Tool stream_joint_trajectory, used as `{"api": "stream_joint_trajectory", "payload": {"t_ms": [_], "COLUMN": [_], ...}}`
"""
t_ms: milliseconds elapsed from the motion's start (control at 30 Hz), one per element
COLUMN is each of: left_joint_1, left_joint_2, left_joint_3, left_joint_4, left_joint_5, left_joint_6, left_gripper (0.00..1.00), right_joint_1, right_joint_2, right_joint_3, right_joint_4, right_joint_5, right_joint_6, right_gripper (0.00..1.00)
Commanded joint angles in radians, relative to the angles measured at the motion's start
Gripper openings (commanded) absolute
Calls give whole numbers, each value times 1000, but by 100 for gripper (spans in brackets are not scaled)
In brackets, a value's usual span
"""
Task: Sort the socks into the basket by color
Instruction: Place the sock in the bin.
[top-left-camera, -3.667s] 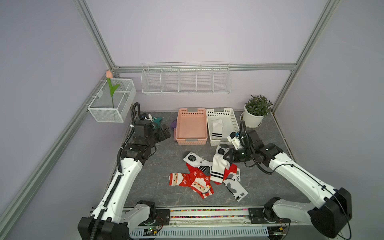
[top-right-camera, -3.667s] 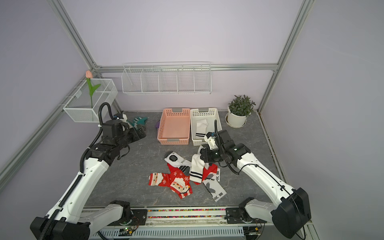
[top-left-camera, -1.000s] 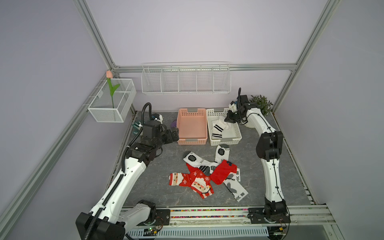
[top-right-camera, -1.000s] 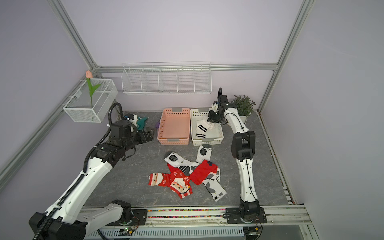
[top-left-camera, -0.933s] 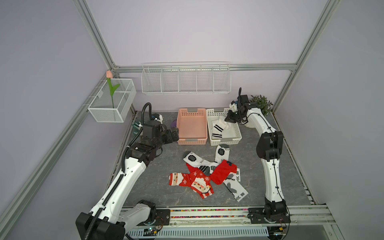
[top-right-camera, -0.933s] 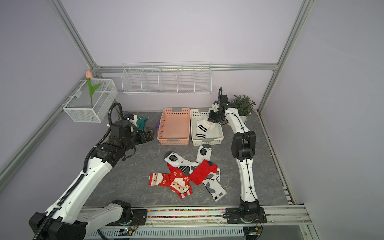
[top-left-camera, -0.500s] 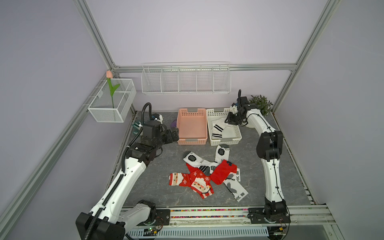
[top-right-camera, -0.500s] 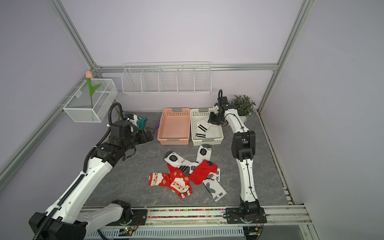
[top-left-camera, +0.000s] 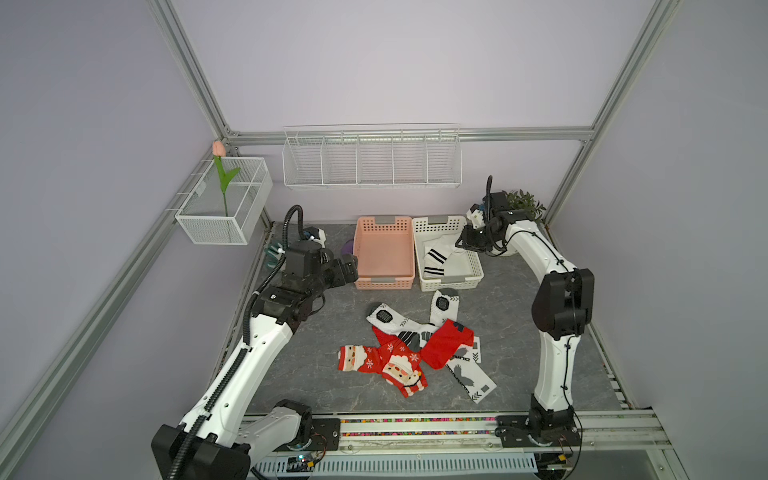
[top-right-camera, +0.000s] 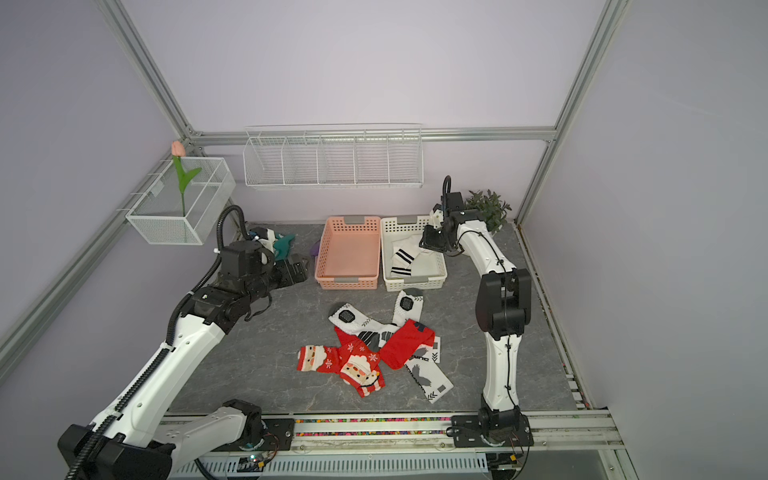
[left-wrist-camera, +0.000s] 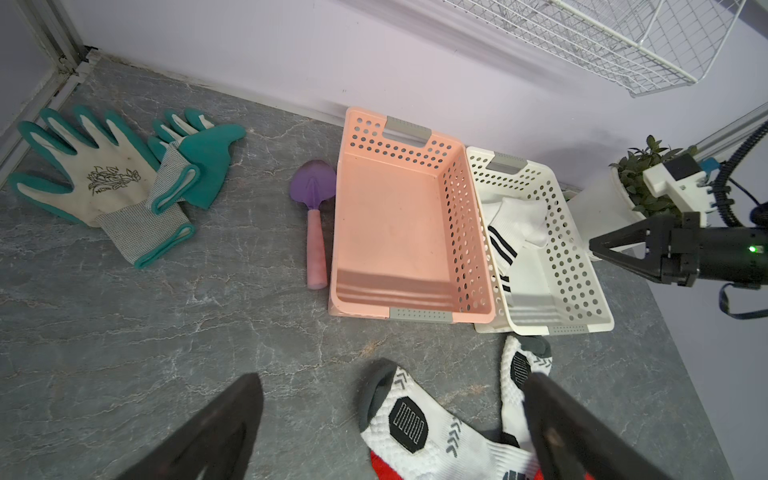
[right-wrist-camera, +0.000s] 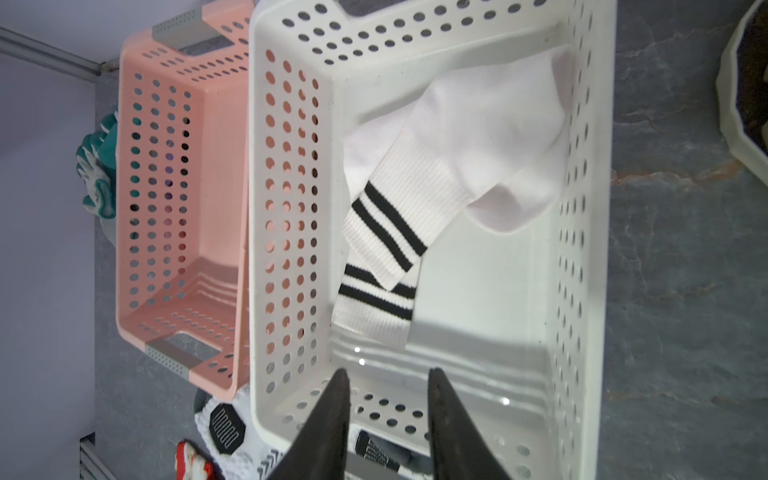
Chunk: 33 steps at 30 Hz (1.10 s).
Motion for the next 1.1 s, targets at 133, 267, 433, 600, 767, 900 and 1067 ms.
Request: {"api": "stream_joint_trajectory", "payload": {"t_ms": [133,267,433,600,767,900,1067], "left_joint_1": [-3,-2,-3,-3,-36,-128,-247], "left_joint_2": [-8,-8,4,31,71,109,167], "left_joint_3": [-12,-12,-6,9,33,62,124], "left_joint_4": [-13,-11,-17,-32,-56,-96,-152], "left_joint_5": [3,5,8,20,42,18,3], "left_joint_6": [9,7,5,9,31,71,105], "left_gripper": [100,100,100,100,98,97,97], "right_joint_1": [63,93,130,137,136,136,130], "right_joint_2": [-187,-293,-416,-519,-593,-641,-697], "right_joint_3": [-217,-319,-393,-451,-508,-561,-608], "right_joint_4": [51,59,32,15,2,1,6], "right_joint_5": [8,21,47,59,74,98,121], "right_joint_6": [-33,-34,-39,-31,-25,-26,-30], "right_gripper": [35,35,35,36,38,38,39]}}
